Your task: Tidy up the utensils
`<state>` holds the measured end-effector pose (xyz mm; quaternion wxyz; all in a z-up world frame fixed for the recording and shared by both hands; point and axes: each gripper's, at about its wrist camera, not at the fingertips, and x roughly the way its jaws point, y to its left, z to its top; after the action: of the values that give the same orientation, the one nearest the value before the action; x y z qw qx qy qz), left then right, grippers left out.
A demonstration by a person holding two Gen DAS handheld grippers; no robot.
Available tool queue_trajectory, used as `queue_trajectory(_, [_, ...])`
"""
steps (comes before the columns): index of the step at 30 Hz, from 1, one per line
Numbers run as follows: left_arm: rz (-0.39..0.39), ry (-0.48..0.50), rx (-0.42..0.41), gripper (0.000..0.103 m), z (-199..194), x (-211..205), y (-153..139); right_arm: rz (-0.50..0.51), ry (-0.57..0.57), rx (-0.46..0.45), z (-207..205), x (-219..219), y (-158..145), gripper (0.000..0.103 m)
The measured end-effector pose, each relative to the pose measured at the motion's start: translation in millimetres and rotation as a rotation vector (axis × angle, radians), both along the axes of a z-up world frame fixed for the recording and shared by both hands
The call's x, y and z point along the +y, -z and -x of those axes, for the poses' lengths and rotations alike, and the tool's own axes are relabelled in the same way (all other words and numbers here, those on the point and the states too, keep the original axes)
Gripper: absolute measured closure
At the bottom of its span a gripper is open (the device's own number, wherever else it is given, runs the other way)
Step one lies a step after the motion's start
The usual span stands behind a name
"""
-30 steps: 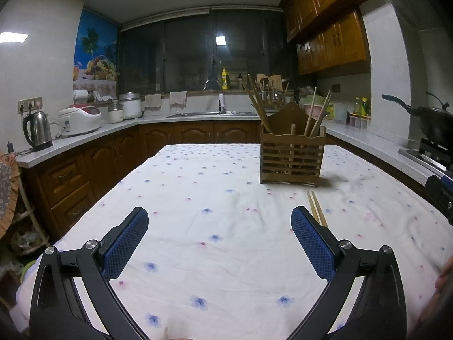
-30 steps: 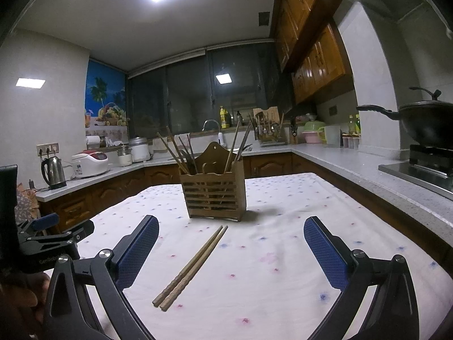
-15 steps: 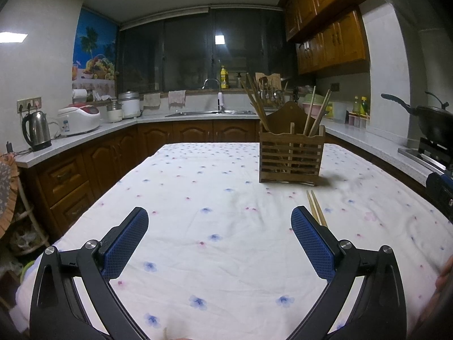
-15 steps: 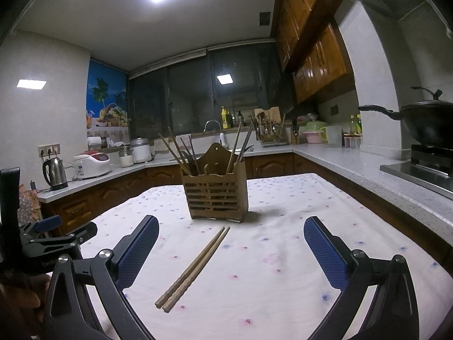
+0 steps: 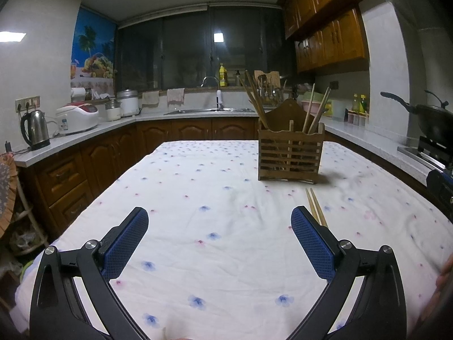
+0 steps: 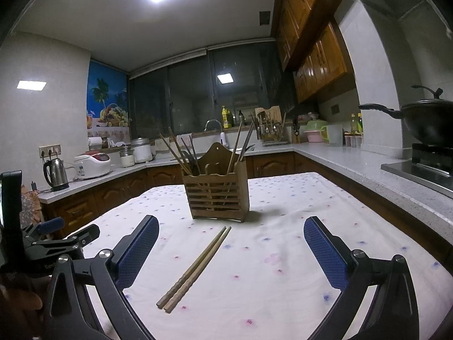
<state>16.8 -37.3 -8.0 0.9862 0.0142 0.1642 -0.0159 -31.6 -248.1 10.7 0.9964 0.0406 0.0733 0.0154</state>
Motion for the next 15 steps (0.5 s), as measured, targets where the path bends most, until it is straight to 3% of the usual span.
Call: queue_trajectory(15, [0.018,0.011,0.007,0.0,-3.2,-2.7,-2.6,0.003,-0.009,0.012,-1.5,6.5,-0.5,0.0])
